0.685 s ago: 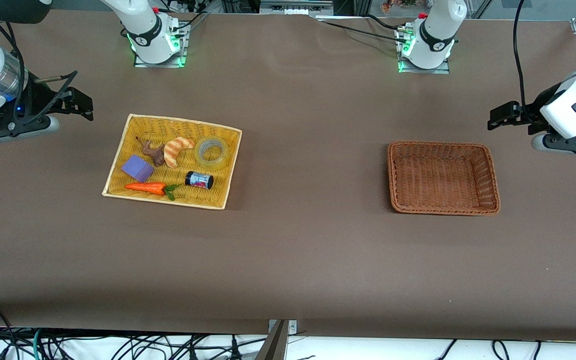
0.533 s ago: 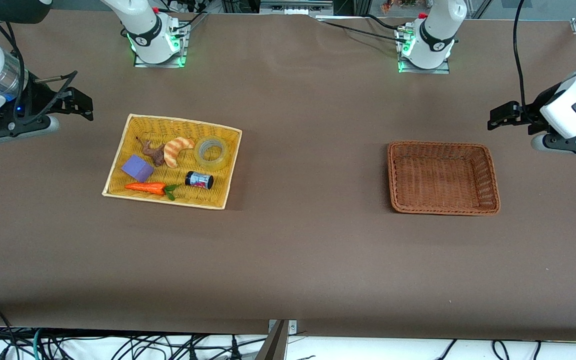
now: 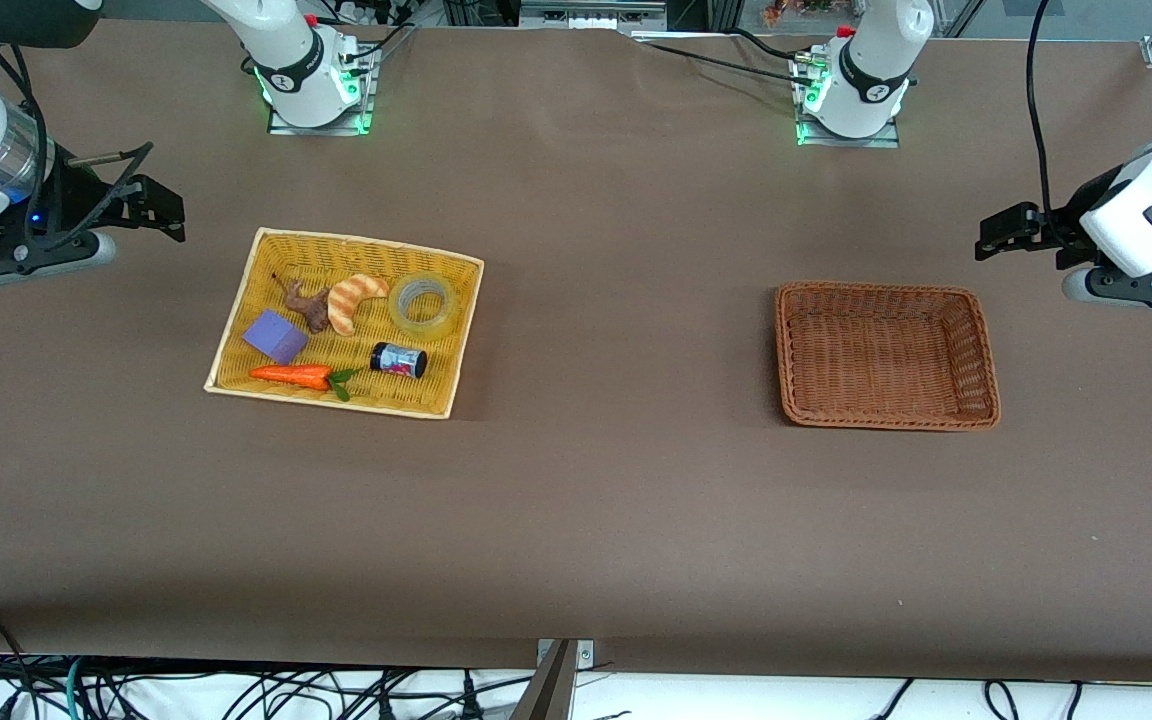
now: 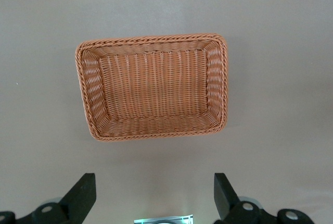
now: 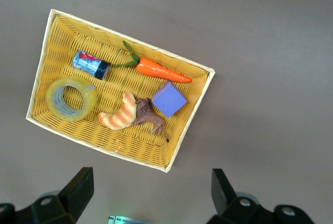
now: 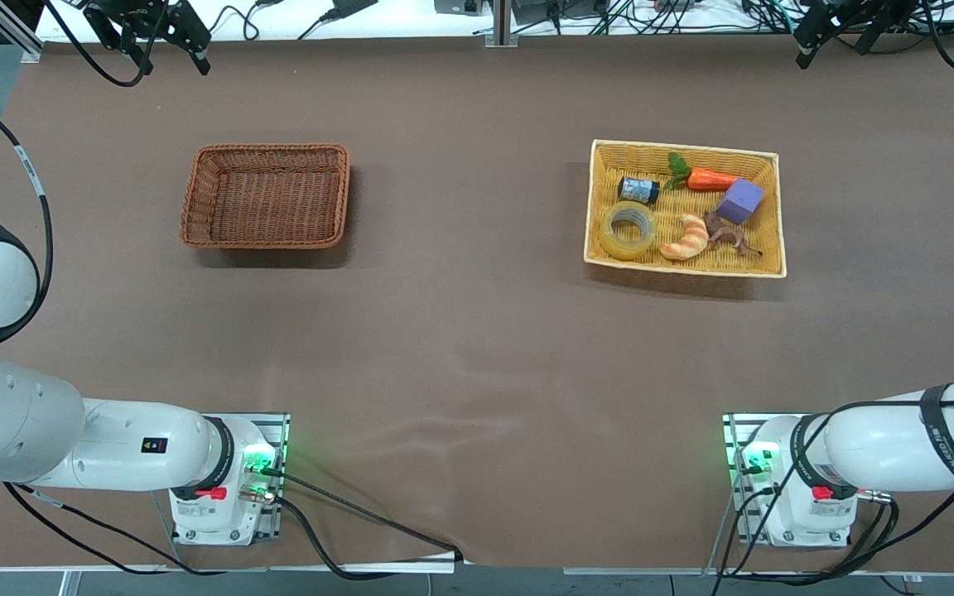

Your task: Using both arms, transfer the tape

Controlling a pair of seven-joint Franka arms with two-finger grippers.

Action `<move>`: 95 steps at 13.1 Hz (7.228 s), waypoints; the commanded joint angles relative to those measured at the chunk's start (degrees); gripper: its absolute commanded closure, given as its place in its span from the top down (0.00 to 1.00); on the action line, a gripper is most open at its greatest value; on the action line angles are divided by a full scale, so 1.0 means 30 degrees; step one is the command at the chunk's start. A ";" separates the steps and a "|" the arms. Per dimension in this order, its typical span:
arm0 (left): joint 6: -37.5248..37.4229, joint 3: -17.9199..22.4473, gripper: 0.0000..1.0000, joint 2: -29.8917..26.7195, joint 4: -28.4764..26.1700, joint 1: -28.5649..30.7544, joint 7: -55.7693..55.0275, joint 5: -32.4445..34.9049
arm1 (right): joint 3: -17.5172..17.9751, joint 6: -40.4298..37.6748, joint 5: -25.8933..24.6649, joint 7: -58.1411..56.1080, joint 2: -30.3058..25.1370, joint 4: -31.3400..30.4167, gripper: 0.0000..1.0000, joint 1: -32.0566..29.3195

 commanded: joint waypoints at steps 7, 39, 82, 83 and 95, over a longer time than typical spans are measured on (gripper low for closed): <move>-0.0048 0.0009 1.00 -0.0017 0.0174 -0.0037 0.0396 0.0174 | 0.0063 -0.0186 0.0099 -0.0471 0.0209 0.0548 1.00 -0.0234; 0.0889 0.0068 1.00 0.1034 0.0203 0.0199 0.0367 -0.0501 | 0.4835 1.3342 0.1418 0.8867 0.1961 -1.0759 1.00 0.0059; 0.7013 -0.0574 1.00 0.7775 -0.0266 -0.1589 -0.2328 0.0203 | 0.4692 1.0770 -0.3241 2.4696 1.8284 0.9718 0.00 1.2247; 0.7042 -0.0693 1.00 0.7775 -0.0295 -0.1560 -0.2444 0.0203 | 0.4721 1.0771 -0.3125 2.4579 1.8285 0.9718 0.00 1.2072; 1.2134 -0.5289 1.00 0.5725 -0.6443 -0.0945 -0.8354 0.0203 | 0.3813 0.5819 -0.2363 1.6713 0.9893 0.4900 1.00 0.7275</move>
